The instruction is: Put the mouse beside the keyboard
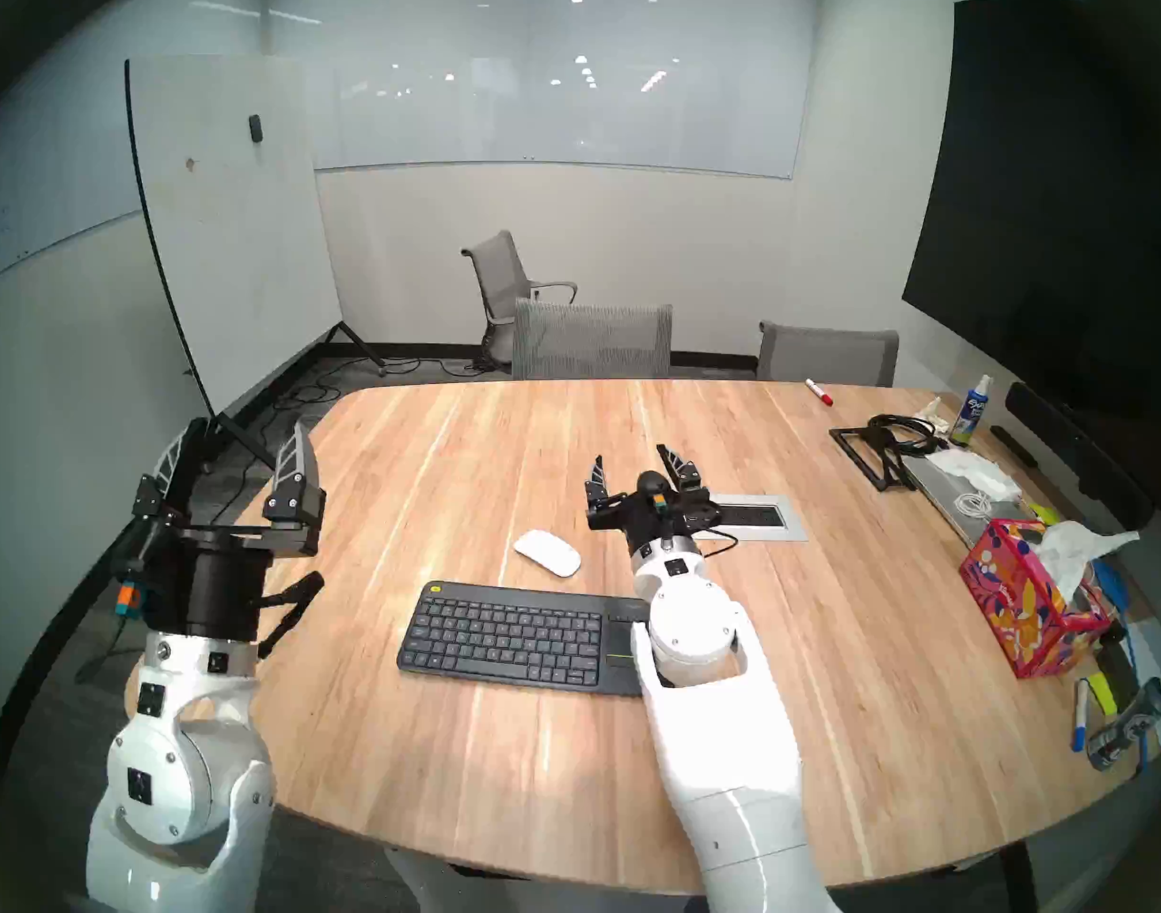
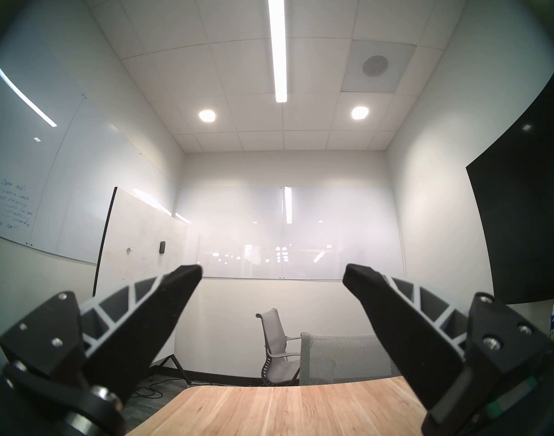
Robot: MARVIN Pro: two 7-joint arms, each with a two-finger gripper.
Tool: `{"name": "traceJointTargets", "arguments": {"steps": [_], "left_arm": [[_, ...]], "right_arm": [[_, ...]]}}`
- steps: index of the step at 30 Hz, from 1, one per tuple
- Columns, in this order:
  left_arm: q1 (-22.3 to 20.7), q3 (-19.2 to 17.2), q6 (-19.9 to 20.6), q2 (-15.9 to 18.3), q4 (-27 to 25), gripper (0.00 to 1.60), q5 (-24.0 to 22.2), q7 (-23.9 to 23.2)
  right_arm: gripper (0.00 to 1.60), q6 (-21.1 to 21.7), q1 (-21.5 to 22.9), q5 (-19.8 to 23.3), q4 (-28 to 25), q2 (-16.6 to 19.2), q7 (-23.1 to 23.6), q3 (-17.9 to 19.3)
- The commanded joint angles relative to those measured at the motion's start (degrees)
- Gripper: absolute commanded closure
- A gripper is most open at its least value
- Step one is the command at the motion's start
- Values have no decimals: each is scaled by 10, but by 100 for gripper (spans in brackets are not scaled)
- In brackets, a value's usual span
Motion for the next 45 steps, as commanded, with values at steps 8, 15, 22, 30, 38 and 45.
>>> {"name": "traceJointTargets", "arguments": {"steps": [8,15,22,30,38,45], "left_arm": [[-1,0,-1,0,-10,0,-1,0],[0,0,-1,0,-10,0,-1,0],[-1,0,-1,0,-10,0,-1,0],[0,0,-1,0,-10,0,-1,0],[-1,0,-1,0,-10,0,-1,0],[-1,0,-2,0,-9,0,-1,0]], "right_arm": [[0,57,52,19,6,20,62,9],[0,82,54,21,4,26,91,3],[0,132,36,30,-35,31,128,-7],[0,189,14,25,-68,57,168,-16],[0,199,36,26,-44,67,177,-1],[0,208,88,25,1,68,191,3]]}}
